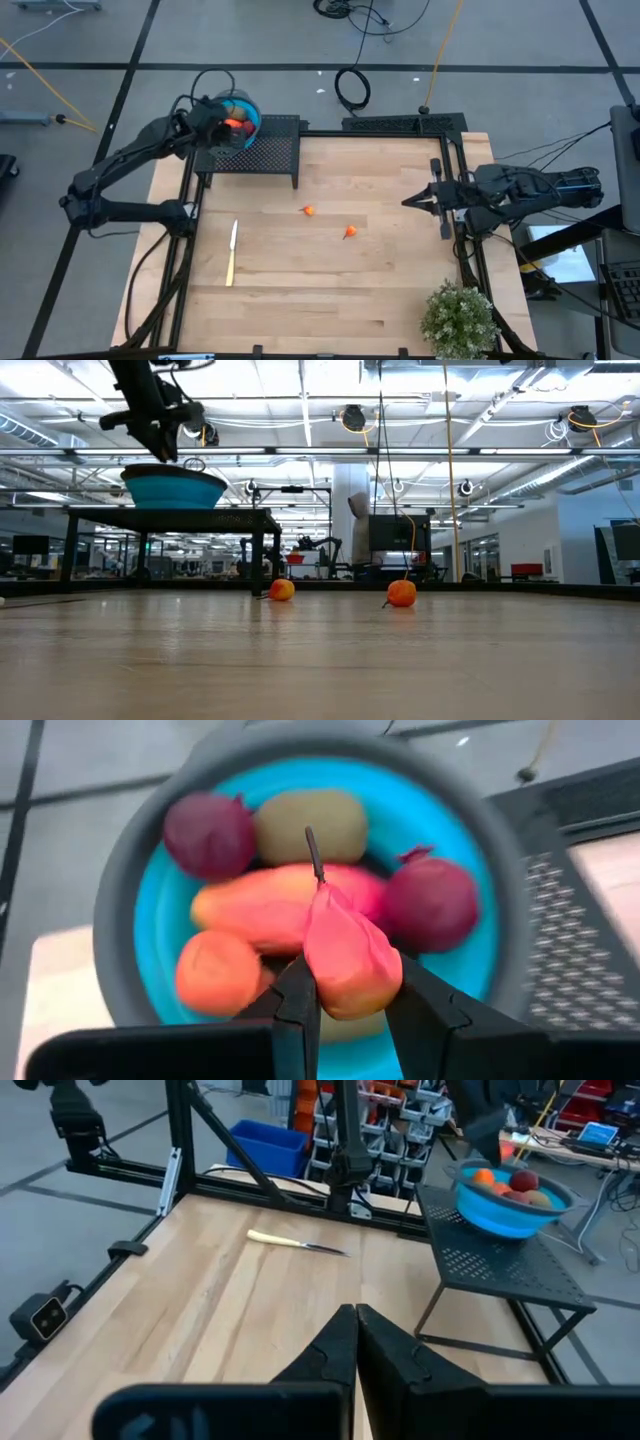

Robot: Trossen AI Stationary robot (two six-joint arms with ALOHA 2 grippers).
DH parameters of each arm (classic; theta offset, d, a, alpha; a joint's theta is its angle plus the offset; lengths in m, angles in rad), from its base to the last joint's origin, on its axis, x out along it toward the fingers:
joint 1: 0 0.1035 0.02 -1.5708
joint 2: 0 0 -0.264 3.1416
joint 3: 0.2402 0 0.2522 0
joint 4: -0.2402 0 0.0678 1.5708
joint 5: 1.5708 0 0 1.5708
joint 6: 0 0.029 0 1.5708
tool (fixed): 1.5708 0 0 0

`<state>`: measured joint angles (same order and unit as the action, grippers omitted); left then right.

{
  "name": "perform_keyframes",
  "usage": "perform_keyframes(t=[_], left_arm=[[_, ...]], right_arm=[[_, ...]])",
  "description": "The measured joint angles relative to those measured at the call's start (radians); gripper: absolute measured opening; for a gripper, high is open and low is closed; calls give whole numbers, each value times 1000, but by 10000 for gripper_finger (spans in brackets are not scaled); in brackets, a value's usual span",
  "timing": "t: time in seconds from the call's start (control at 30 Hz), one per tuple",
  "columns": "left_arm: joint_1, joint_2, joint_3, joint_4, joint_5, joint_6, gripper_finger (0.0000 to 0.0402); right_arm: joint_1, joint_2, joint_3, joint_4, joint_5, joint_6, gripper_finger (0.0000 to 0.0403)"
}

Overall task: Pick & Place Fruit
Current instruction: Put the pear into the blue strainer bowl on the shelf

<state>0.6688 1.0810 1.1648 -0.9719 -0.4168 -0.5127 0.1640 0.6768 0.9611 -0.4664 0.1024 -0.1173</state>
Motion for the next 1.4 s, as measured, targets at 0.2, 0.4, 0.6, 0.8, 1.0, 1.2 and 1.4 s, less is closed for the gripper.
perform_keyframes(t=[0.2, 0.4, 0.6, 0.8, 1.0, 1.2, 1.4], left_arm=[[66, 50, 0, -21, 84, -16, 85], [87, 74, 0, -21, 106, -14, 85], [90, 73, 0, -21, 102, -17, 85], [90, 73, 0, -22, 98, 7, 114], [91, 65, 0, -21, 60, -8, 178], [94, 9, 53, -22, 138, -5, 214], [-10, -68, 103, -25, 223, -74, 198]], right_arm=[[0, -1, 0, 0, 2, -2, 1], [0, -1, 0, 0, 4, -3, 1], [0, -1, 0, 0, 4, -2, 1], [0, -1, 0, 1, 4, -2, 1], [0, -1, 0, 2, 2, -2, 1], [0, 9, 0, 20, 1, -2, 1], [0, 36, 0, 44, 1, -2, 2]])
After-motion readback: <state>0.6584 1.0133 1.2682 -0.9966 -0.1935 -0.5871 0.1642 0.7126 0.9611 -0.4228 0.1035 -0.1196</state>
